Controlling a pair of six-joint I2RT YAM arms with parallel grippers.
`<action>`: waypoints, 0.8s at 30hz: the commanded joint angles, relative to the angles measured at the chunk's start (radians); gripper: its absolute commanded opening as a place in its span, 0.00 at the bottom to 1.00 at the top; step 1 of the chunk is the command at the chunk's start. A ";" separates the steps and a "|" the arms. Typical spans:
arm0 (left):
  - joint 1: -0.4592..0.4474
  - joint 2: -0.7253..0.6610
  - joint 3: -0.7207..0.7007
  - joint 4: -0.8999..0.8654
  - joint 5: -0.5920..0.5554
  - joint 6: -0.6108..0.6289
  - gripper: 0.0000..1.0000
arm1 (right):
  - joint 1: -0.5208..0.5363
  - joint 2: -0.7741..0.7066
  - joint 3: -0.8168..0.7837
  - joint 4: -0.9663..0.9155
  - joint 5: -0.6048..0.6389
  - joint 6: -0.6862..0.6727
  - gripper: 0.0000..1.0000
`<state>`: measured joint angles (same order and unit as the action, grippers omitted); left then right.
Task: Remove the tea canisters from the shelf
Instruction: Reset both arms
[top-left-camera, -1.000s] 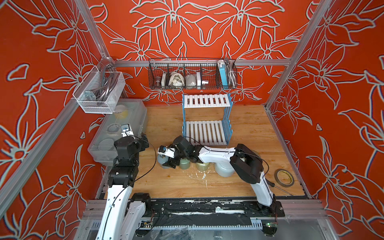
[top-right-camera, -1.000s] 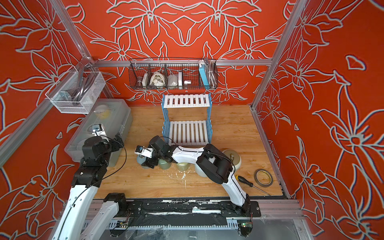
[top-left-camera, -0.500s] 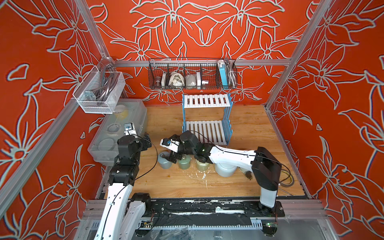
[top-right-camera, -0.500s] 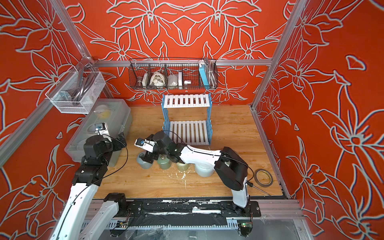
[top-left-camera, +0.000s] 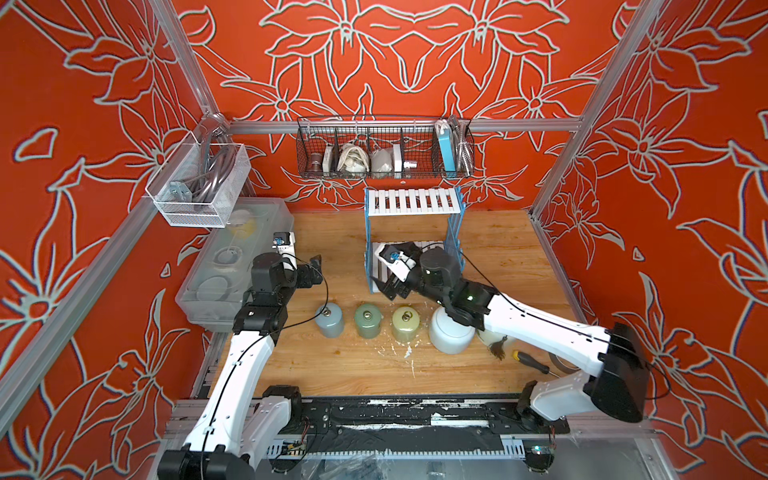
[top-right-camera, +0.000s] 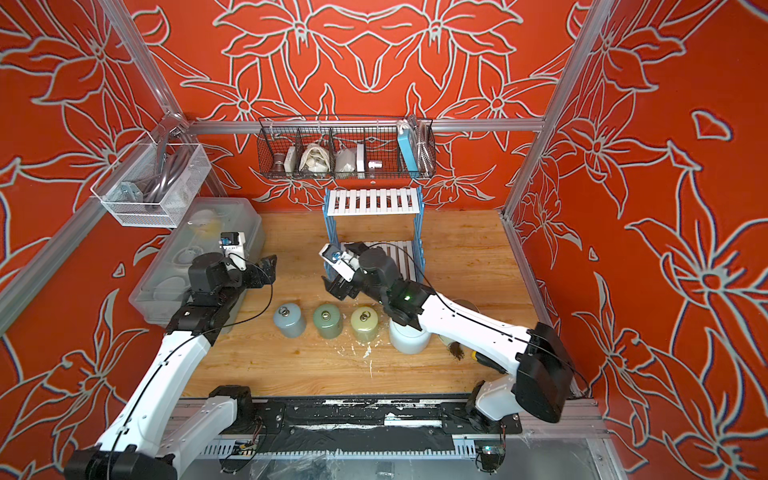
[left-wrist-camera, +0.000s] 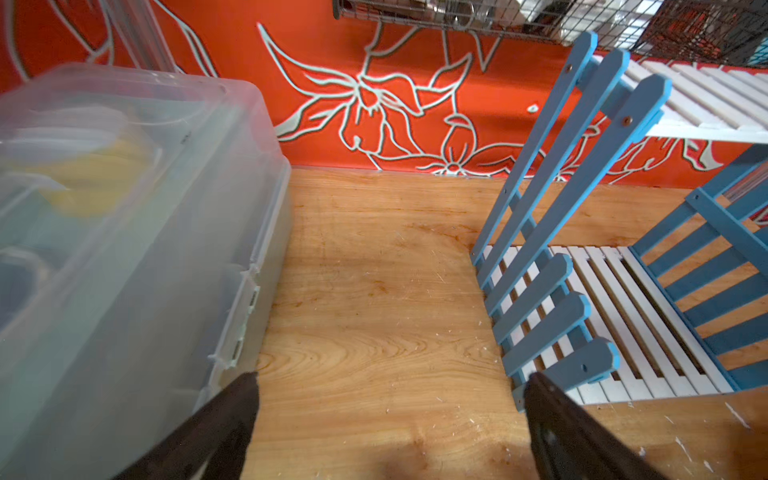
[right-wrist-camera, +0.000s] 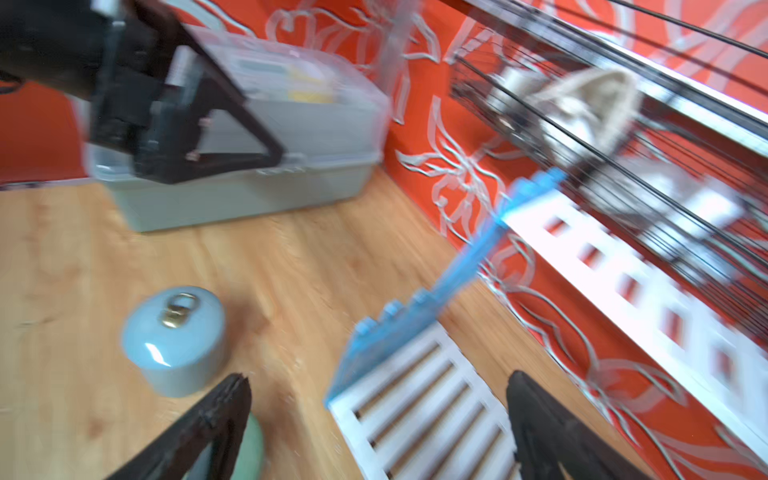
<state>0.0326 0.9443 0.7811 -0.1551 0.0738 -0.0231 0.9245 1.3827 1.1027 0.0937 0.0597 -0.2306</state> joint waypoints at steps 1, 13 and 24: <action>-0.002 0.071 -0.014 0.066 0.038 -0.003 0.98 | -0.075 -0.102 -0.069 -0.061 0.087 0.047 0.99; -0.002 0.269 -0.098 0.273 0.041 0.071 0.98 | -0.465 -0.407 -0.314 -0.121 0.100 0.077 1.00; -0.001 0.370 -0.189 0.449 0.040 0.090 0.98 | -0.715 -0.469 -0.524 -0.006 0.173 0.128 1.00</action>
<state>0.0326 1.2953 0.6079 0.2028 0.1085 0.0551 0.2333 0.9108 0.6209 0.0242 0.1818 -0.1188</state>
